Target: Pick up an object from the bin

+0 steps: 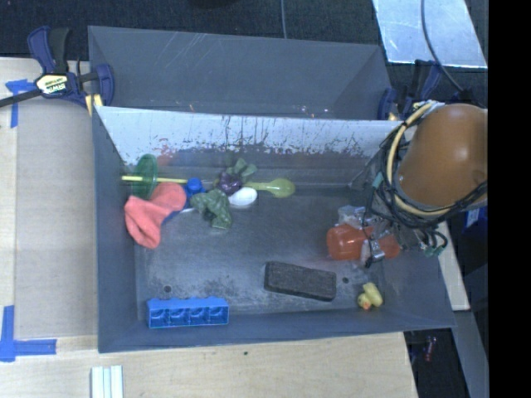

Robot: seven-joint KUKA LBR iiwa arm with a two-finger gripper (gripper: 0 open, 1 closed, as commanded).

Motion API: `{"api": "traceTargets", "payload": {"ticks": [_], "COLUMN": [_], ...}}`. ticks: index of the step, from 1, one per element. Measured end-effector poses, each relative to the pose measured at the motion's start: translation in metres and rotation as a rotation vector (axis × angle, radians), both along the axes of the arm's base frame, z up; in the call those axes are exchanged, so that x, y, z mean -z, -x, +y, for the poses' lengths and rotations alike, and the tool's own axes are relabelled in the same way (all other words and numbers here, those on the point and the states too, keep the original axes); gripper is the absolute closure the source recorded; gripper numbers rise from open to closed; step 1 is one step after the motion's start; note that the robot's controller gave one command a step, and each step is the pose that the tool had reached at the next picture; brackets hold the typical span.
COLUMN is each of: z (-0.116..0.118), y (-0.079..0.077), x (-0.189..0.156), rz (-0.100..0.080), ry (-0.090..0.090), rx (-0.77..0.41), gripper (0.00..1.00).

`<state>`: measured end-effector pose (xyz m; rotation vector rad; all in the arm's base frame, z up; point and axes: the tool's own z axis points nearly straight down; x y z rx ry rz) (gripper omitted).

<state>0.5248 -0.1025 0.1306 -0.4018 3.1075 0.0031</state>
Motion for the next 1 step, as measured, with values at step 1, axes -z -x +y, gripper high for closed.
{"api": "traceTargets", "payload": {"ticks": [1], "z": [0.0044], "y": [-0.0323], "x": [-0.0859], "rz": [-0.001], "ry": [0.0], "rx": [-0.057], "gripper": [1.0]}}
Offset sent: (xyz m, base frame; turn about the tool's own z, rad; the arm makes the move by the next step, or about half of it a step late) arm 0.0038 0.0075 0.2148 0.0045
